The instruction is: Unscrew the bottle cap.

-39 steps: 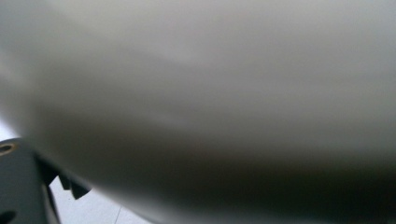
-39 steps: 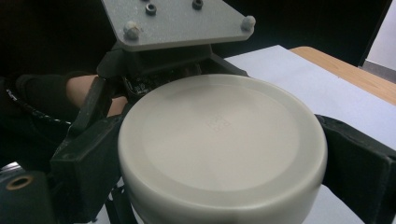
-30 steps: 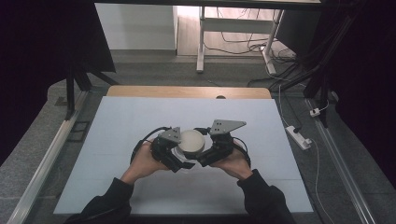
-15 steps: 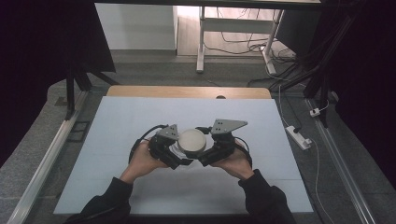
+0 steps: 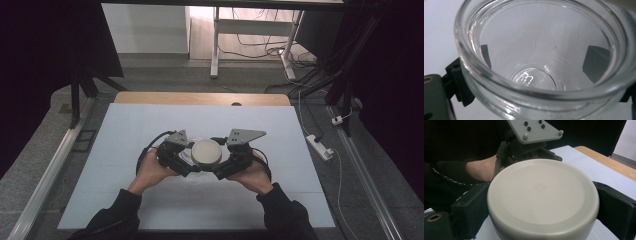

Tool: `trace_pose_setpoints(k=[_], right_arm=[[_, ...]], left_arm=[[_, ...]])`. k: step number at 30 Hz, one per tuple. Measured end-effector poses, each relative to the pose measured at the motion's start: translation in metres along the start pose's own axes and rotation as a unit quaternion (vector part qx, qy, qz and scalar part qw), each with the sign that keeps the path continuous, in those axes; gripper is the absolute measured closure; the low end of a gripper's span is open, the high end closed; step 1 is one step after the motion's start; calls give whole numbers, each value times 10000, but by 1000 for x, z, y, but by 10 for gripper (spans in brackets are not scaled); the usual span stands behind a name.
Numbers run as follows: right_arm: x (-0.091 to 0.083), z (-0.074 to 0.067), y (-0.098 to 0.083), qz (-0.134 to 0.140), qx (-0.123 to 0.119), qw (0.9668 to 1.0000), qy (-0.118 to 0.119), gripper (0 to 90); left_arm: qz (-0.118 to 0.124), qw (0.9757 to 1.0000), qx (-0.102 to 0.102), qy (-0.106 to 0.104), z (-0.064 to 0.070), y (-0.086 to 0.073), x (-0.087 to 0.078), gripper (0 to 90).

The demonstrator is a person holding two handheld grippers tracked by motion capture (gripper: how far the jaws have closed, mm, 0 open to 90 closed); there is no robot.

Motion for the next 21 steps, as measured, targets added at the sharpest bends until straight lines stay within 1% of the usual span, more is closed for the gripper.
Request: trace_pose_setpoints(k=[8,9,11,12,15,21], right_arm=[[-4,-5,0,27,-33,10000,19,71],[-5,-7,0,23,-25,10000,24,72],[-6,-9,0,29,-46,10000,22,71],[-7,-10,1,33,-51,10000,28,72],[-9,-13,0,38,-68,10000,30,71],[-10,-19,-2,28,-94,9999,44,71]], left_arm=[[57,9999,-36,107,-6,0,-4,72],[106,9998,-75,119,-6,1,-4,72],[114,9998,-80,154,-8,1,-4,73],[81,9998,-63,173,-9,1,-5,72],[132,9997,-94,198,-12,3,-5,72],[174,9995,-95,258,-16,7,-4,72]])
Point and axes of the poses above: each handheld gripper's, and its own axes: x roughly forward along the jaws, y roughly out of its top, z roughly to its right, the point moved 3 cm from there along x, roughly forward along the jaws, and after that the axes turned 13 degrees about -y, right-handed, at the moved point
